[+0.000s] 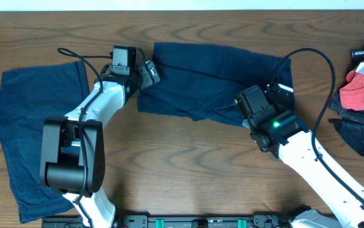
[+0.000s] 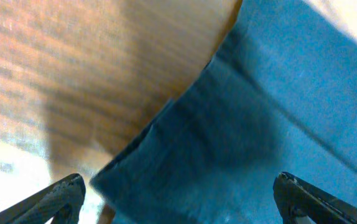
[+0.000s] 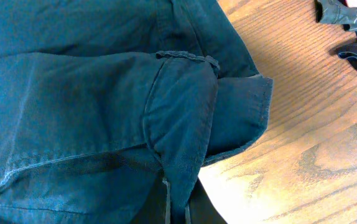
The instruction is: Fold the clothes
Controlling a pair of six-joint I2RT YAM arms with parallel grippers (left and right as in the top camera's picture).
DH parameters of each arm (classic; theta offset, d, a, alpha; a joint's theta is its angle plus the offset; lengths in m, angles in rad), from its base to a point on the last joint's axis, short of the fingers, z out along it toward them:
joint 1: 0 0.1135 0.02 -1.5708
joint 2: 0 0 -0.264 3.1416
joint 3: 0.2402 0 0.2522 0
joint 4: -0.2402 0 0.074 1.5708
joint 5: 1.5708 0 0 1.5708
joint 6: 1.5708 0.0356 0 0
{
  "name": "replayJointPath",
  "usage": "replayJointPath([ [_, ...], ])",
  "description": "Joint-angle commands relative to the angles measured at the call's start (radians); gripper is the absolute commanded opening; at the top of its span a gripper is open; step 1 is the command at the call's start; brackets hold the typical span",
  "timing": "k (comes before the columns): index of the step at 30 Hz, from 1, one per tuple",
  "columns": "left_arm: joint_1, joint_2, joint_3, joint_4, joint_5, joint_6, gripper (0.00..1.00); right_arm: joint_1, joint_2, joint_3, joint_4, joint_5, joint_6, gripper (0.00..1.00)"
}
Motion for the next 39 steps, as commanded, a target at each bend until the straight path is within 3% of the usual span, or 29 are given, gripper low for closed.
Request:
replayJointPath([
  [1,0.000,-0.001,0.015,-0.030,0.032,-0.002,0.98,-0.006,-0.013,0.018,0.012,0.037,0.024,0.02],
  [19,-0.060,0.000,0.014,-0.082,0.047,-0.035,0.97,-0.006,-0.013,0.018,0.027,0.036,0.024,0.02],
  [20,-0.064,0.000,0.014,-0.080,0.047,-0.035,0.90,-0.006,-0.013,0.018,0.027,0.035,0.021,0.01],
  [24,-0.069,0.004,0.014,-0.073,0.045,-0.035,0.86,-0.006,-0.013,0.018,0.021,0.035,0.018,0.02],
  [25,-0.068,0.006,0.014,-0.072,0.041,-0.035,0.69,-0.006,-0.013,0.018,0.021,0.035,0.017,0.01],
  [26,-0.068,0.008,0.014,-0.072,0.032,-0.035,0.60,-0.006,-0.013,0.018,0.020,0.035,0.017,0.02],
  [27,-0.068,0.010,0.014,-0.072,0.026,-0.035,0.57,-0.006,-0.013,0.018,0.020,0.035,0.017,0.01],
  [34,-0.066,0.013,0.014,-0.065,-0.018,-0.034,0.89,-0.006,-0.013,0.018,0.021,0.024,0.009,0.02],
  [39,-0.057,0.013,0.014,-0.070,-0.079,0.011,0.90,-0.006,-0.013,0.018,0.020,0.024,0.002,0.01],
])
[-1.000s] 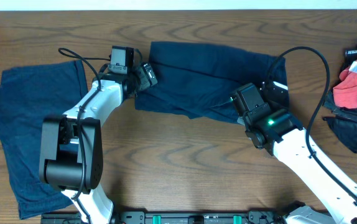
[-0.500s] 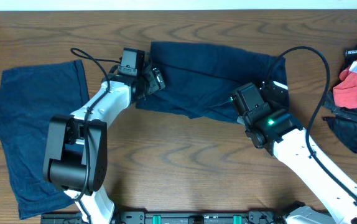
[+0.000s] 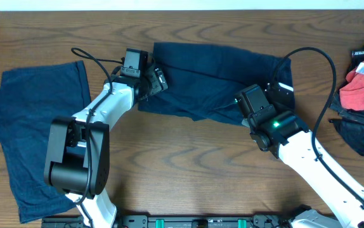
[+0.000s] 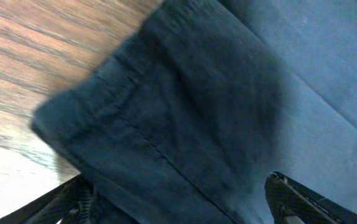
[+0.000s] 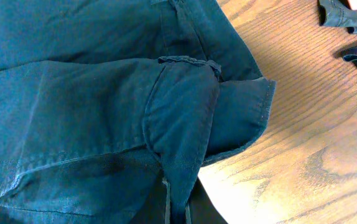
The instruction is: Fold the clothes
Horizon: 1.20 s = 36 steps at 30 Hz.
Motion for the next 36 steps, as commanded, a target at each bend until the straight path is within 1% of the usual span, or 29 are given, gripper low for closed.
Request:
replayJointPath([
  [1,0.016,0.012,0.014,-0.002,-0.062,0.032,0.90,-0.006,-0.013,0.018,-0.001,0.021,-0.003,0.02],
  [7,0.063,0.012,0.014,0.002,-0.068,0.031,0.89,-0.006,-0.013,0.018,-0.001,0.014,-0.003,0.01],
  [8,0.067,0.012,0.014,0.002,-0.063,0.031,0.86,-0.006,-0.013,0.018,-0.001,0.014,-0.003,0.01],
  [11,0.068,0.012,0.014,0.002,-0.056,0.031,0.83,-0.006,-0.013,0.018,0.000,0.014,-0.003,0.02],
  [19,0.067,0.012,0.014,0.002,-0.045,0.031,0.83,-0.006,-0.013,0.018,-0.001,0.014,-0.003,0.02],
  [20,0.067,0.012,0.014,0.002,-0.045,0.031,0.82,-0.006,-0.013,0.018,-0.001,0.013,-0.003,0.02],
  [21,0.068,0.012,0.014,0.002,-0.045,0.031,0.77,-0.006,-0.013,0.018,-0.001,0.009,-0.003,0.02],
  [22,0.068,0.012,0.014,0.003,-0.045,0.031,0.63,-0.006,-0.013,0.018,-0.001,0.003,-0.004,0.02],
  [23,0.068,0.012,0.014,0.003,-0.045,0.027,0.55,-0.006,-0.013,0.018,0.000,-0.002,-0.008,0.01],
  [24,0.067,0.012,0.014,0.003,-0.043,0.024,0.53,-0.006,-0.013,0.018,0.000,-0.005,-0.010,0.01],
  [25,0.067,0.012,0.014,0.003,-0.031,0.023,0.54,-0.006,-0.013,0.018,-0.001,-0.005,-0.010,0.02],
  [27,0.067,0.014,0.014,0.006,-0.014,0.022,0.61,-0.006,-0.013,0.018,0.000,-0.005,-0.010,0.02],
  [30,0.067,0.023,0.014,0.011,-0.012,0.006,0.64,-0.006,-0.013,0.018,0.000,-0.007,-0.010,0.02],
  [36,0.067,0.052,0.014,0.018,0.007,0.003,0.66,-0.006,-0.013,0.018,0.000,-0.024,-0.010,0.02],
])
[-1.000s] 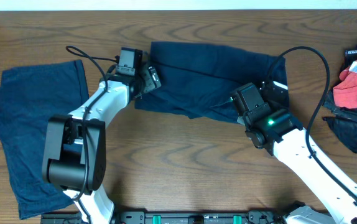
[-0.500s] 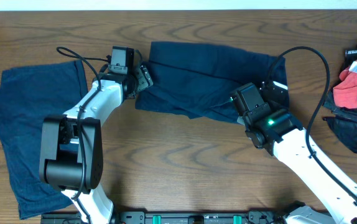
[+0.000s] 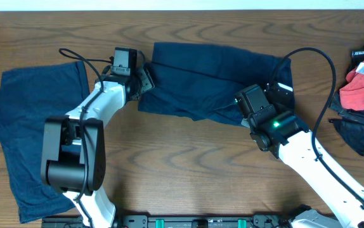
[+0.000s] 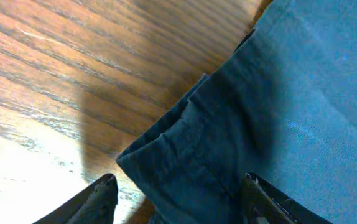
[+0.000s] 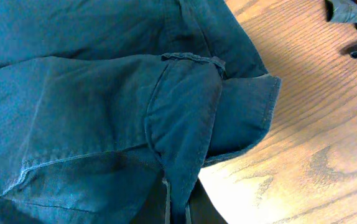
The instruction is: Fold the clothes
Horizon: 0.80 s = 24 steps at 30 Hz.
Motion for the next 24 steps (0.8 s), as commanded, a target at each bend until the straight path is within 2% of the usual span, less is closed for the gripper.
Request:
replayJointPath([
  [1,-0.001,0.036,0.014,0.002,0.018,-0.021,0.66,-0.006,-0.013,0.018,-0.001,-0.002,-0.006,0.02],
  [4,-0.001,0.052,0.014,0.016,0.018,-0.032,0.66,-0.006,-0.013,0.018,-0.001,-0.008,-0.007,0.02],
  [5,-0.001,0.052,0.014,0.018,0.018,-0.032,0.56,-0.006,-0.013,0.018,-0.001,-0.008,-0.007,0.01],
  [6,-0.001,0.052,0.015,0.020,0.018,-0.032,0.40,-0.006,-0.013,0.018,-0.001,-0.008,-0.007,0.02],
  [7,-0.001,0.051,0.016,0.023,0.018,-0.032,0.29,-0.006,-0.013,0.018,-0.001,-0.008,-0.007,0.01],
  [8,-0.001,0.051,0.017,0.023,0.018,-0.032,0.27,-0.006,-0.013,0.018,-0.001,-0.009,-0.007,0.02],
  [9,-0.001,0.051,0.018,0.023,0.018,-0.032,0.31,-0.006,-0.013,0.018,-0.001,-0.010,-0.007,0.02],
  [11,0.000,0.051,0.018,0.021,0.018,-0.031,0.87,-0.006,-0.013,0.018,-0.002,-0.010,-0.008,0.02],
  [13,0.000,0.051,0.018,0.019,0.018,-0.031,0.91,-0.006,-0.013,0.018,-0.001,-0.009,-0.015,0.02],
  [14,0.000,0.051,0.018,0.019,0.018,-0.031,0.72,-0.006,-0.013,0.018,-0.001,-0.009,-0.018,0.02],
  [15,0.000,0.051,0.018,0.019,0.018,-0.031,0.27,-0.006,-0.013,0.018,0.000,-0.009,-0.022,0.02],
  [16,0.000,0.051,0.018,0.019,0.018,-0.032,0.06,-0.006,-0.013,0.018,-0.001,-0.009,-0.023,0.02],
  [21,0.000,0.051,0.018,0.023,0.018,-0.031,0.06,-0.006,-0.013,0.018,-0.001,-0.009,-0.026,0.01],
  [22,0.000,0.051,0.018,0.023,0.018,-0.031,0.14,-0.006,-0.013,0.018,-0.001,-0.010,-0.026,0.01],
  [23,0.000,0.051,0.018,0.023,0.018,-0.031,0.15,-0.006,-0.013,0.018,-0.001,-0.009,-0.026,0.01],
  [24,0.000,0.051,0.018,0.024,0.018,-0.031,0.23,-0.006,-0.013,0.018,-0.001,-0.010,-0.030,0.01],
])
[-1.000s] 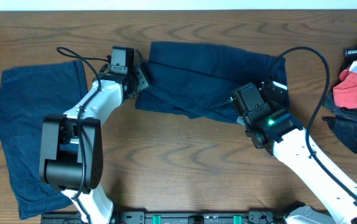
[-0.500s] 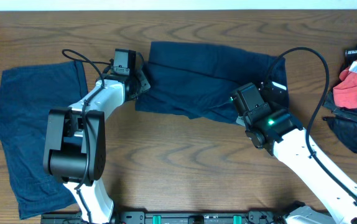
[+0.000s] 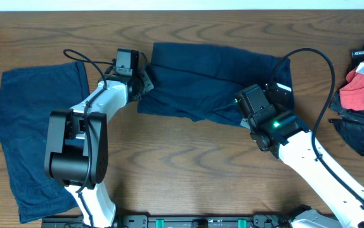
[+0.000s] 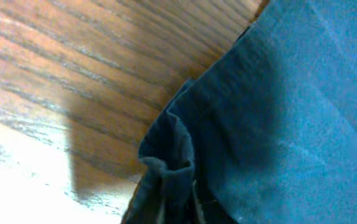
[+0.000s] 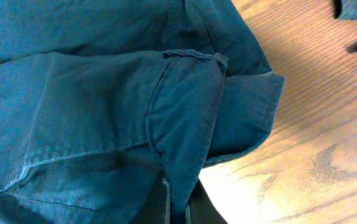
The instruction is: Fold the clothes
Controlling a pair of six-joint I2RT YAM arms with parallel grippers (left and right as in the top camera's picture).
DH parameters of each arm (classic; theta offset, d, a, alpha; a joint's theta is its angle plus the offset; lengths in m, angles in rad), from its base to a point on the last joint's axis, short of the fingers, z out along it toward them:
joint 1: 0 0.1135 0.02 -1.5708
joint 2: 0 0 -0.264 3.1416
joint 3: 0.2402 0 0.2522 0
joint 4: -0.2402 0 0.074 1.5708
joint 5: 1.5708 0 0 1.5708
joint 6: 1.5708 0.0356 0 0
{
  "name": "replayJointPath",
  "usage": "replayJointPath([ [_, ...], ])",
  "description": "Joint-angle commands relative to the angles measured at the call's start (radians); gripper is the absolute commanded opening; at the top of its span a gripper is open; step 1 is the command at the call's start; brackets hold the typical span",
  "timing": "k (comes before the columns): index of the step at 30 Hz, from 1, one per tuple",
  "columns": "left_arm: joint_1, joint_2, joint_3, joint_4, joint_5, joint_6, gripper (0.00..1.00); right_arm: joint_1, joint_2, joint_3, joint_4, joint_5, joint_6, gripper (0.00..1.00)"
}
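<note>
A dark navy garment [image 3: 207, 76] lies spread across the back middle of the wooden table [image 3: 188, 171]. My left gripper [image 3: 142, 80] is at its left edge and shut on a bunched-up corner; the left wrist view shows that cloth [image 4: 290, 112] pinched at the gripper [image 4: 169, 208]. My right gripper [image 3: 240, 107] is at the garment's front right edge. In the right wrist view a folded hem of the garment [image 5: 85, 93] runs down into the shut right gripper [image 5: 177, 208].
A second navy garment [image 3: 33, 133] lies flat at the left of the table. At the far right sit a red garment, a black one [image 3: 359, 133] and a small black object [image 3: 359, 54]. Cables loop over both arms.
My left gripper was open with its fingers astride the garment's left corner; now it is shut on that corner, which is bunched up. The right gripper still holds its fold.
My left gripper stood open over the garment's left edge, then lay further in over the cloth, then was back at the corner with its fingers closer together. Now it is shut on the corner. The right gripper has gripped the front right hem throughout.
</note>
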Motion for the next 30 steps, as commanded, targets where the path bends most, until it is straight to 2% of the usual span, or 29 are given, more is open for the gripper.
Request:
replayJointPath([
  [1,0.002,0.008,0.010,0.001,-0.004,-0.008,0.33,-0.006,-0.013,0.018,0.000,0.009,-0.019,0.02],
  [2,0.002,0.008,0.010,0.005,-0.004,-0.002,0.32,-0.006,-0.013,0.018,0.000,0.009,-0.019,0.02],
  [3,0.002,0.008,0.010,0.008,-0.004,0.003,0.12,-0.006,-0.013,0.018,0.000,0.009,-0.019,0.01],
  [4,0.002,0.008,0.010,0.010,-0.004,0.003,0.06,-0.006,-0.013,0.018,0.000,0.009,-0.019,0.02],
  [12,0.002,-0.010,0.018,0.030,-0.006,0.023,0.06,-0.006,-0.013,0.019,0.008,0.006,-0.040,0.02],
  [17,0.002,-0.121,0.030,0.002,-0.026,0.053,0.06,-0.006,-0.019,0.026,0.022,0.033,-0.084,0.02],
  [22,0.002,-0.299,0.030,-0.111,-0.122,0.071,0.06,-0.006,-0.029,0.047,0.022,0.072,-0.105,0.01],
  [30,0.002,-0.452,0.030,-0.291,-0.122,0.097,0.06,-0.024,-0.032,0.065,0.003,0.090,-0.116,0.01],
])
